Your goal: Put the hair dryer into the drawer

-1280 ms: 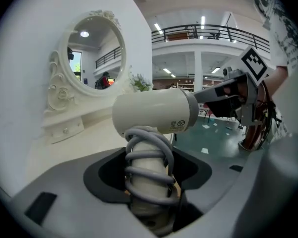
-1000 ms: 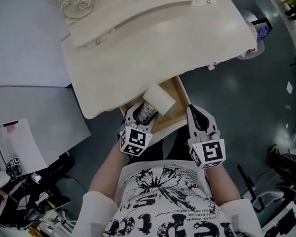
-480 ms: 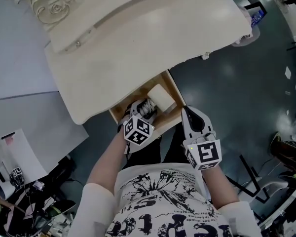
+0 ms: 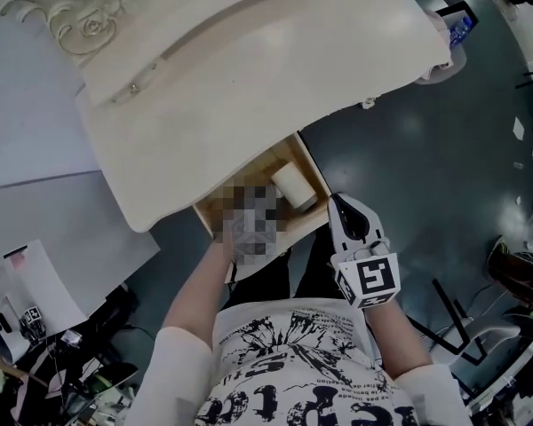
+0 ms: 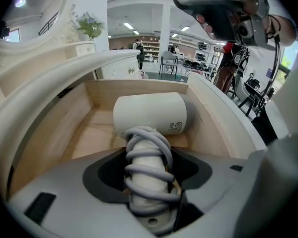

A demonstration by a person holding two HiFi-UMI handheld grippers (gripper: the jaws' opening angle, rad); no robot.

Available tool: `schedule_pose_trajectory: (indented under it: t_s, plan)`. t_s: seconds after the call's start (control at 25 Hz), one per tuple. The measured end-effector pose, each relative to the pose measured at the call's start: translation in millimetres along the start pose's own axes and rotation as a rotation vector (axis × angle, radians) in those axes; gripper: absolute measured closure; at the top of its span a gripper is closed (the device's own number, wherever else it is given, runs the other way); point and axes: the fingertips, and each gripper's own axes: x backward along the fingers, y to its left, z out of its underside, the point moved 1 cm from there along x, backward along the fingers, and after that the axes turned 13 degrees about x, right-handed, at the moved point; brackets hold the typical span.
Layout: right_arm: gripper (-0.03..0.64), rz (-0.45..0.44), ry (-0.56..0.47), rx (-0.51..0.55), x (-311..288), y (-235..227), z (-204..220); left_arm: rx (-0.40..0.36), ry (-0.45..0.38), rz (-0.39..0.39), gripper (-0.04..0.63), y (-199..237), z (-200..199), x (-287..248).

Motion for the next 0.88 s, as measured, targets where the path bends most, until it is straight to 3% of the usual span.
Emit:
schedule_pose_trajectory:
  t_s: [0.28,0.56,0.72,0.88]
  plan:
    - [0.600,-0.026,0.005,0.018,-8,5,-6,0.037,0.022,-0.008,0.322,2,8,-8]
    - [0.600,-0.048,0.006,0.044,-17,12,-17,0.087,-0.044,0.022,0.288,8,0,4]
    - [0.600,-0.065,-0.007,0.066,-18,18,-31,0.082,-0.142,-0.019,0.288,13,-19,35]
    - [0.600,-0.097,-0.024,0.091,-19,22,-49,0.198,-0.262,-0.058,0.309,18,-43,82]
